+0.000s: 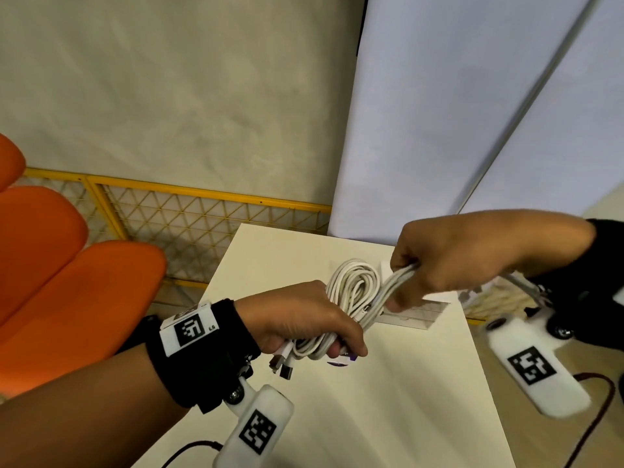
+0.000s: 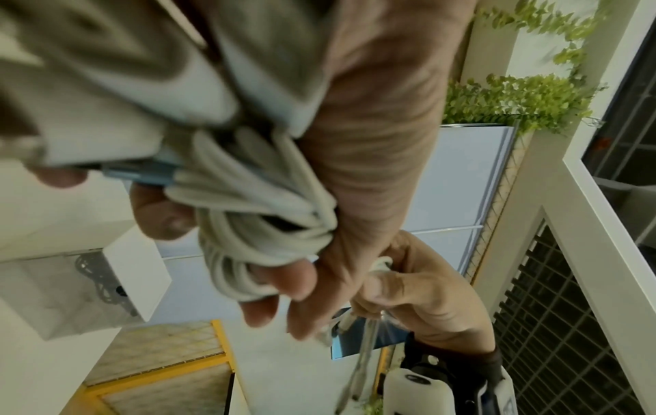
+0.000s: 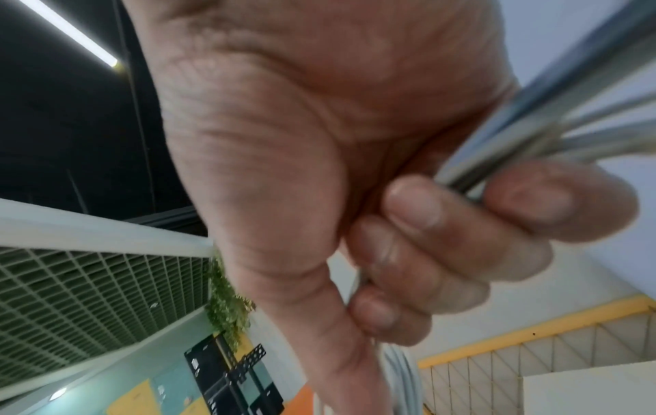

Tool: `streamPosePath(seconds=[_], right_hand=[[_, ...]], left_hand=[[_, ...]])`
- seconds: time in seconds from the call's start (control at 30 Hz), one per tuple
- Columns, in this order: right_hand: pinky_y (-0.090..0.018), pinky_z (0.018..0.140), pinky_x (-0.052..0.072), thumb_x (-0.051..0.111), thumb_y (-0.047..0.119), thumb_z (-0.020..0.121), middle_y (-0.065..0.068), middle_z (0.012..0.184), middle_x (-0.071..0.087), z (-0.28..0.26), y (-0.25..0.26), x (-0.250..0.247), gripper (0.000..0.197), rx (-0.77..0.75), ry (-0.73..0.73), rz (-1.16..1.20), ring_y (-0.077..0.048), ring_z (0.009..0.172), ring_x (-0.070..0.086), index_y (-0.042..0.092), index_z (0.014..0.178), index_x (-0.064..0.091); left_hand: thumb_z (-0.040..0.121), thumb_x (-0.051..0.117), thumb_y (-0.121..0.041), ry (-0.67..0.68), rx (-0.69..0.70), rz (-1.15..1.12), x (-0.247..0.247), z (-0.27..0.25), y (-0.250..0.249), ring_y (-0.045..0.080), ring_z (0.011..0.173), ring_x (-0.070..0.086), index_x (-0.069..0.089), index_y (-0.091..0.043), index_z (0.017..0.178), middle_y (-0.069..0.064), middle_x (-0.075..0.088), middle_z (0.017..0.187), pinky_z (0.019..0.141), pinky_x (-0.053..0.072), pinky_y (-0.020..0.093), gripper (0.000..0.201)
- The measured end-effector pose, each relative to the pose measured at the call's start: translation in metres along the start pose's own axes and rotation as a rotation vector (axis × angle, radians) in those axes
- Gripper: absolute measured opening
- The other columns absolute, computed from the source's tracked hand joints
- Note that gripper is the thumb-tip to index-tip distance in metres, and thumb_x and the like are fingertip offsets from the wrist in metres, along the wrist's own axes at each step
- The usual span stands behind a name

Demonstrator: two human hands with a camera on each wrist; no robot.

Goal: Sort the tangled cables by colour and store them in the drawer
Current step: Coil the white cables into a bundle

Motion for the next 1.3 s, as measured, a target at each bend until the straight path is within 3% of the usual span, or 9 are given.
streamPosePath(seconds=[0.17,0.27,0.37,0.5,0.73,0.9,1.03,1.17,1.3], right_hand=[[-0.025,0.044,0.024,0.069,0.017,0.086,-0.001,0.052,0.027,0.009,-0.006,0.000,0.040,-0.019,-0.006,0.412,-0.016,0.047,0.023,0.014,0.058,0.040],[-0.025,0.046,0.013,0.057,0.004,0.085,0.001,0.052,0.019,0.020,-0.007,0.007,0.044,-0.009,-0.052,0.782,-0.015,0.048,0.013,0.020,0.052,0.032],[-0.025,0.047,0.011,0.048,0.003,0.081,0.002,0.055,0.014,0.028,-0.006,0.012,0.040,-0.008,-0.105,1.090,-0.014,0.050,0.008,0.022,0.054,0.025],[-0.026,0.048,0.011,0.044,0.006,0.073,0.003,0.055,0.011,0.038,-0.004,0.021,0.035,-0.029,-0.152,1.411,-0.014,0.046,0.007,0.024,0.055,0.020],[-0.029,0.050,0.020,0.044,0.009,0.071,0.000,0.055,0.018,0.044,-0.001,0.035,0.028,-0.049,-0.222,1.702,-0.015,0.049,0.016,0.021,0.052,0.027],[-0.030,0.055,0.024,0.043,0.010,0.072,-0.002,0.066,0.015,0.046,0.001,0.036,0.027,-0.091,-0.234,1.764,-0.019,0.063,0.010,0.021,0.056,0.025],[-0.032,0.055,0.021,0.047,0.009,0.066,-0.002,0.062,0.017,0.043,-0.003,0.030,0.027,-0.107,-0.248,1.660,-0.020,0.063,0.011,0.021,0.058,0.024],[-0.035,0.057,0.025,0.052,0.005,0.076,-0.003,0.057,0.026,0.040,-0.013,0.018,0.031,-0.097,-0.344,1.320,-0.020,0.054,0.025,0.018,0.056,0.033],[-0.034,0.059,0.038,0.061,0.012,0.084,-0.001,0.057,0.046,0.032,-0.014,0.010,0.024,-0.092,-0.363,0.782,-0.018,0.056,0.042,0.017,0.063,0.050]], left_hand=[[0.071,0.079,-0.011,-0.067,0.023,-0.129,-0.002,0.004,0.005,0.019,0.050,0.046,0.067,-0.004,0.081,0.012,0.057,0.063,0.048,0.037,0.023,0.017],[0.074,0.077,-0.012,-0.103,0.083,-0.205,-0.002,0.004,0.001,0.018,0.051,0.045,0.067,-0.010,0.069,0.010,0.054,0.061,0.049,0.036,0.024,0.011],[0.079,0.075,-0.016,-0.128,0.128,-0.270,-0.001,0.005,-0.002,0.016,0.050,0.042,0.067,-0.015,0.063,0.007,0.053,0.060,0.048,0.033,0.024,0.019],[0.084,0.073,-0.017,-0.176,0.177,-0.334,0.000,0.002,-0.008,0.012,0.046,0.044,0.071,-0.007,0.077,0.003,0.055,0.057,0.046,0.036,0.021,0.012],[0.082,0.075,-0.014,-0.256,0.196,-0.389,-0.005,0.008,-0.006,0.014,0.051,0.050,0.067,-0.017,0.068,0.006,0.056,0.060,0.054,0.040,0.024,0.016],[0.068,0.079,-0.023,-0.266,0.187,-0.407,-0.008,0.008,-0.006,0.014,0.052,0.051,0.070,-0.016,0.072,0.006,0.057,0.061,0.057,0.041,0.026,0.012],[0.078,0.077,-0.013,-0.271,0.203,-0.359,-0.009,0.005,-0.010,0.014,0.047,0.048,0.067,-0.012,0.065,0.008,0.055,0.058,0.047,0.040,0.021,0.017],[0.080,0.075,-0.018,-0.262,0.181,-0.317,-0.017,0.000,-0.007,0.016,0.048,0.043,0.068,-0.006,0.068,0.007,0.053,0.055,0.045,0.036,0.021,0.018],[0.073,0.076,-0.023,-0.173,0.089,-0.394,-0.015,0.003,0.005,0.019,0.058,0.038,0.065,-0.009,0.062,0.003,0.048,0.051,0.057,0.033,0.027,0.021]])
Point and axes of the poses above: each hand's wrist, its own z-axis towards the middle knuckle, its own x-axis out of the palm, y = z × x, the point moved 6 cm from there along z, towards the middle knuckle
